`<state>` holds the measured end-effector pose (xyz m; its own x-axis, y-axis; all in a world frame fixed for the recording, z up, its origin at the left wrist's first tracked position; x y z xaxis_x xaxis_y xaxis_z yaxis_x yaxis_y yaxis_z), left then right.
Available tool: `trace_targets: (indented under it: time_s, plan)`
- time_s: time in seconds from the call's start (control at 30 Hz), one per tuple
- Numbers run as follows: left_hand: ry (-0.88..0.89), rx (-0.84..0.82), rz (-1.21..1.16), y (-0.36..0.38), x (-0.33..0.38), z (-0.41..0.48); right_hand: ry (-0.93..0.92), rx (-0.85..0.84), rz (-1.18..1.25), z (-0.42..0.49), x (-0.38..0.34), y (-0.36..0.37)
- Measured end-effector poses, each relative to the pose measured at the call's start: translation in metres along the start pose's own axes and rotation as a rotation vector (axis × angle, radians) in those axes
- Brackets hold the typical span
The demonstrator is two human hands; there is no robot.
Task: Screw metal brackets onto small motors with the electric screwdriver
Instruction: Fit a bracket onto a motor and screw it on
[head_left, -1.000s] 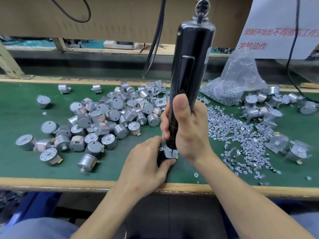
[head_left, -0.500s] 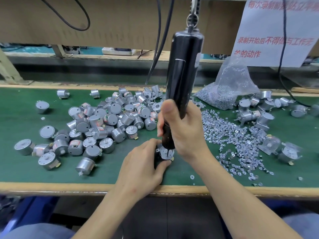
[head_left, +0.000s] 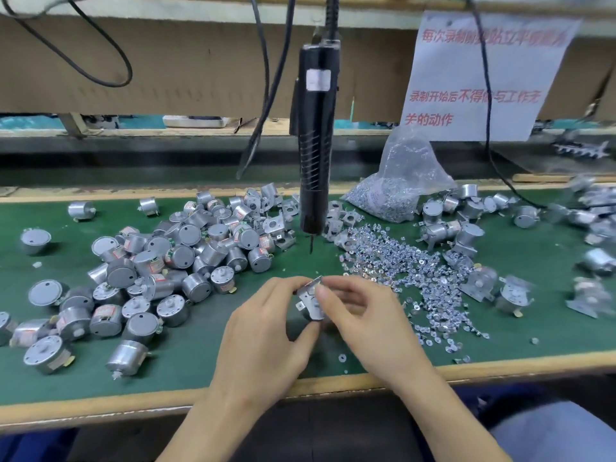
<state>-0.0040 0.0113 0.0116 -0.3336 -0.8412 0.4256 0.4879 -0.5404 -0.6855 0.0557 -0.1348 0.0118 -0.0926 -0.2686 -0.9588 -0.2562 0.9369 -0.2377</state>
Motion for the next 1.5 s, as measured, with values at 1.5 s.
trace_targets:
  time_s: [1.5]
  plan:
    - [-0.214,-0.120,0.576,-0.020,-0.059,-0.001,-0.415,-0.097,0.300,0.094,-0.087,0.041]
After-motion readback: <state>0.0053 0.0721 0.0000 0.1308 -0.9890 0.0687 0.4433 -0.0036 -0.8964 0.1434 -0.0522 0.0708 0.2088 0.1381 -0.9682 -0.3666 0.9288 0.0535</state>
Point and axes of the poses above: each hand's wrist, its own z-axis towards the middle knuckle, its own y-axis out of the palm, x = y × z, the point moved 1 cm from there along z, towards the middle knuckle, and after that the axes turned 12 degrees about y, right-handed, at the moved point
